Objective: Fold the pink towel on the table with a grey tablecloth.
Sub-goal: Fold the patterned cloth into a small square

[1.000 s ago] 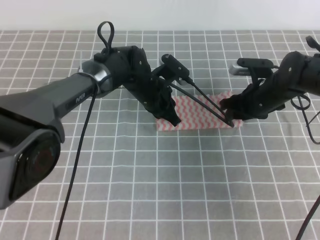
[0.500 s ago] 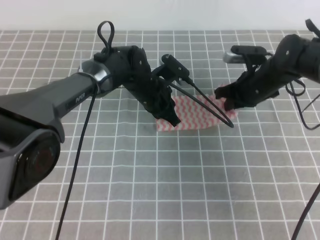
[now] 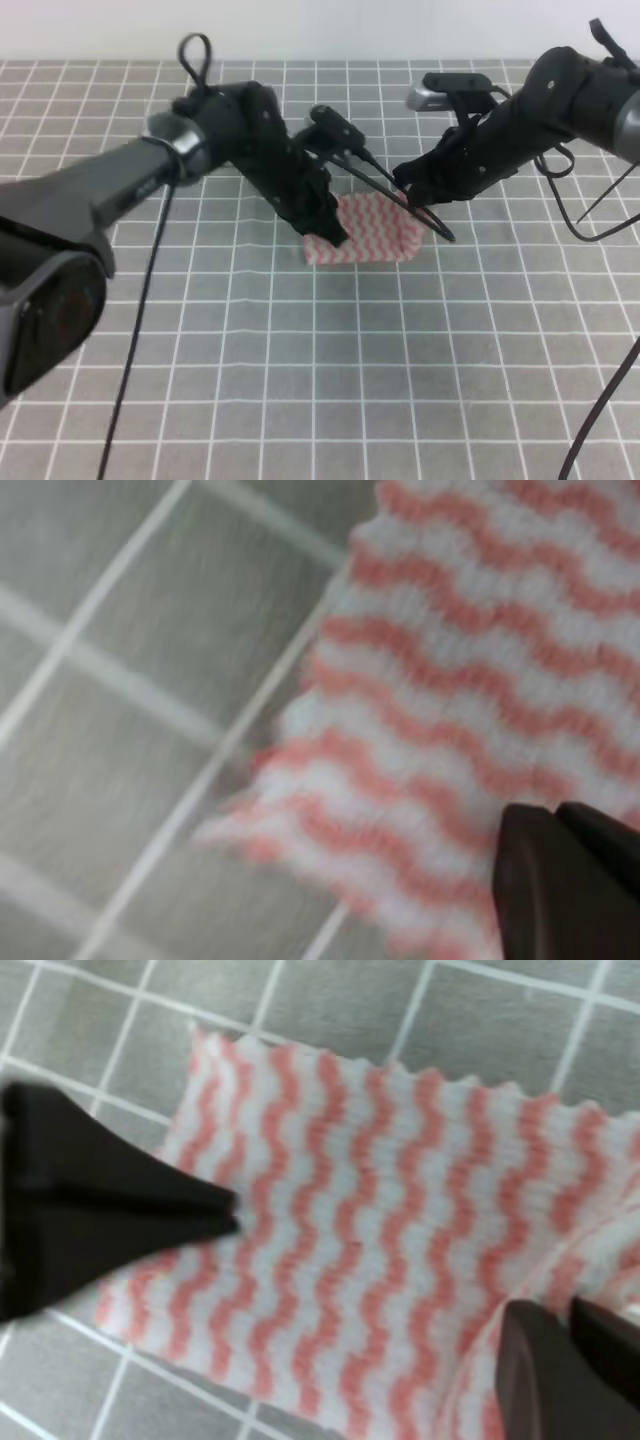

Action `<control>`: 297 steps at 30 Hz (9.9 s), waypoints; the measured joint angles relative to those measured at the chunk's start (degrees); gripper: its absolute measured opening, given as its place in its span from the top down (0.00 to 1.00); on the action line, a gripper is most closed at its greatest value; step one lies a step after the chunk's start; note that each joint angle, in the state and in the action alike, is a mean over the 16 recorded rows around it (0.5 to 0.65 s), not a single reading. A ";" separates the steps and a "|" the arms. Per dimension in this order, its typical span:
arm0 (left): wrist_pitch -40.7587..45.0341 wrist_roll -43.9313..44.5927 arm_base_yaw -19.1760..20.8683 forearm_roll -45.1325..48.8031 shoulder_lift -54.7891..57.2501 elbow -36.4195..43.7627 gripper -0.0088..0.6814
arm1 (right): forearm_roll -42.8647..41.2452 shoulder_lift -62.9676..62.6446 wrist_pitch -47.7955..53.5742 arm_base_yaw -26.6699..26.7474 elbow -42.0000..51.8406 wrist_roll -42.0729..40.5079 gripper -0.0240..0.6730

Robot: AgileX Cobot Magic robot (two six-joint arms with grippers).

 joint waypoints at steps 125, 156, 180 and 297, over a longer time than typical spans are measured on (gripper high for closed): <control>10.50 -9.72 4.78 3.23 -27.51 1.46 0.99 | 21.58 -23.16 -9.82 2.66 7.61 -19.98 0.99; -13.18 -42.84 4.79 23.59 -97.25 68.97 0.99 | 23.32 -75.10 -39.24 2.66 54.66 -20.01 0.99; -3.53 -44.15 4.79 21.95 -105.99 76.43 0.99 | 23.33 -82.64 -37.27 2.66 61.87 -20.02 0.99; -45.20 -43.93 20.22 23.66 -125.55 103.17 0.99 | -30.49 -122.43 -29.14 -11.59 99.45 23.51 0.99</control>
